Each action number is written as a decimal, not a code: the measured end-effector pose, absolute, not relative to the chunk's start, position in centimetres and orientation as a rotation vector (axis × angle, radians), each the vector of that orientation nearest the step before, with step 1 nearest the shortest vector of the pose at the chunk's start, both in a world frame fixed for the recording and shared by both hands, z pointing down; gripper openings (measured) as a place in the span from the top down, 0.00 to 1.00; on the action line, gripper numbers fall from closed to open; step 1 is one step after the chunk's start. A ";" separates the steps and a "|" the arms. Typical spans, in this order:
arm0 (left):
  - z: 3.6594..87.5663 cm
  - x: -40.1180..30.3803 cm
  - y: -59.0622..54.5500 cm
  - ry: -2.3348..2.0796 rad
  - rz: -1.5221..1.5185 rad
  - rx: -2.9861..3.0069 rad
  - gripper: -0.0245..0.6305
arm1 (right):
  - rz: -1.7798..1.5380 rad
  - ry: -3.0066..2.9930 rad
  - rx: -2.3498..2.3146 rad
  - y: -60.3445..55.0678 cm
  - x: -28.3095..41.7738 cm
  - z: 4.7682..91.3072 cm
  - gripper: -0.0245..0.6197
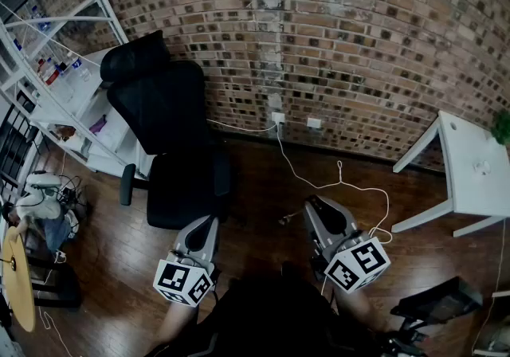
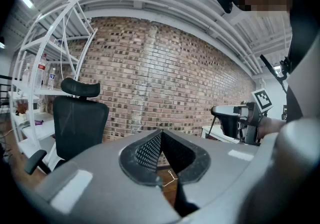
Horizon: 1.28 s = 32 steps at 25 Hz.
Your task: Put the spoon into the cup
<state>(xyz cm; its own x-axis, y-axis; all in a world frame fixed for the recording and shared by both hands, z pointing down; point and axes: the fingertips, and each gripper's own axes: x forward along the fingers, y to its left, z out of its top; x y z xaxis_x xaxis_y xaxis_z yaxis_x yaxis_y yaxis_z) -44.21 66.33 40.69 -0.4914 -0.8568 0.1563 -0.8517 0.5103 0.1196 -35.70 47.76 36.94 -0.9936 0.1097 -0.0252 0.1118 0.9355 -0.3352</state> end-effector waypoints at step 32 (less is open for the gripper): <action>41.8 -40.2 55.2 -2.281 -0.162 1.794 0.97 | -0.472 3.192 -0.133 42.5 -28.7 36.9 0.87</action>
